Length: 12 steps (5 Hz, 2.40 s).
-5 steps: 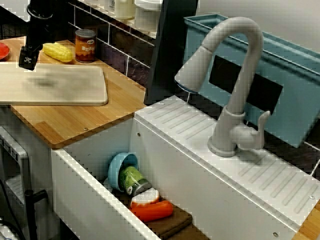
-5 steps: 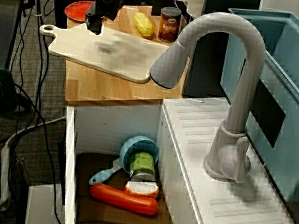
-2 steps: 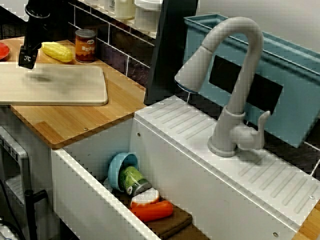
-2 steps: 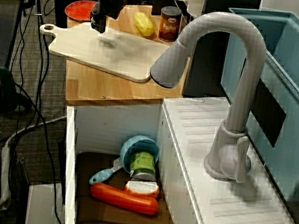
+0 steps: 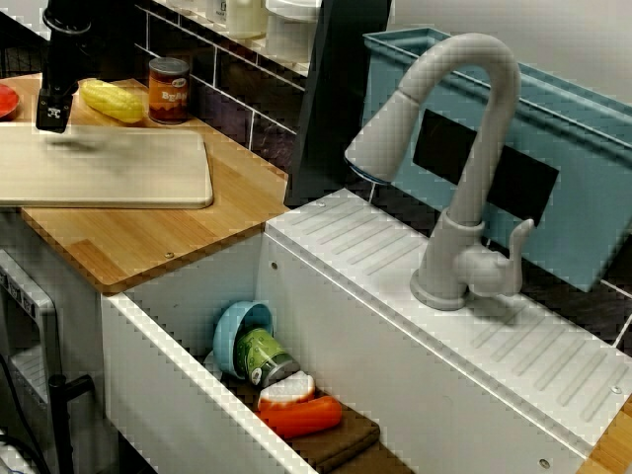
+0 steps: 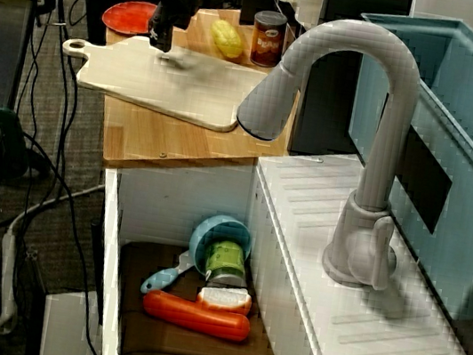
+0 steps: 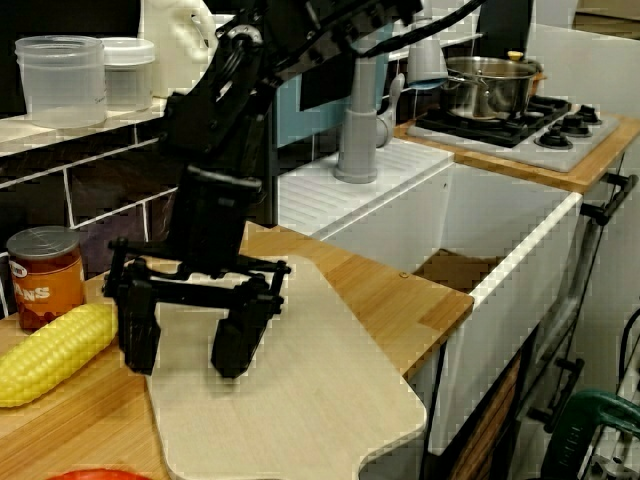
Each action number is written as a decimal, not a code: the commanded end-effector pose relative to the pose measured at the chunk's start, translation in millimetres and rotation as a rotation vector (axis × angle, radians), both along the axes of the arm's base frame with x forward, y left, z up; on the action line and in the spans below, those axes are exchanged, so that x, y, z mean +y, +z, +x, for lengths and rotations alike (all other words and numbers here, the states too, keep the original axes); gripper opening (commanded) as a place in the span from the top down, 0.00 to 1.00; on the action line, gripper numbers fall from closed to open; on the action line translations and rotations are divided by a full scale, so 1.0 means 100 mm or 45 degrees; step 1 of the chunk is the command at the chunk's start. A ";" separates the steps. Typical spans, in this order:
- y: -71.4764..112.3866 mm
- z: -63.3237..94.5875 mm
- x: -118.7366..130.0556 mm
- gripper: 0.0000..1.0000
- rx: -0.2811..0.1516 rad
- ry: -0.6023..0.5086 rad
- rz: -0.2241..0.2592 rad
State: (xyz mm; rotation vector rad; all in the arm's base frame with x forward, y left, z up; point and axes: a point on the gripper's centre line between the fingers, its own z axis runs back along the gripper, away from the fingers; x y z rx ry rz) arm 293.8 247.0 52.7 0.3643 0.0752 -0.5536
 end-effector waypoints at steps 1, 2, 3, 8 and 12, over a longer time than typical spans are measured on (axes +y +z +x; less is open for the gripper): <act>0.21 0.10 0.15 0.20 -0.052 0.068 0.024; 0.19 0.13 0.18 0.00 -0.036 0.088 0.022; 0.19 0.14 0.20 0.09 -0.032 0.102 0.024; 0.17 0.15 0.24 1.00 -0.020 0.126 0.012; 0.08 0.18 0.28 1.00 -0.007 0.166 -0.009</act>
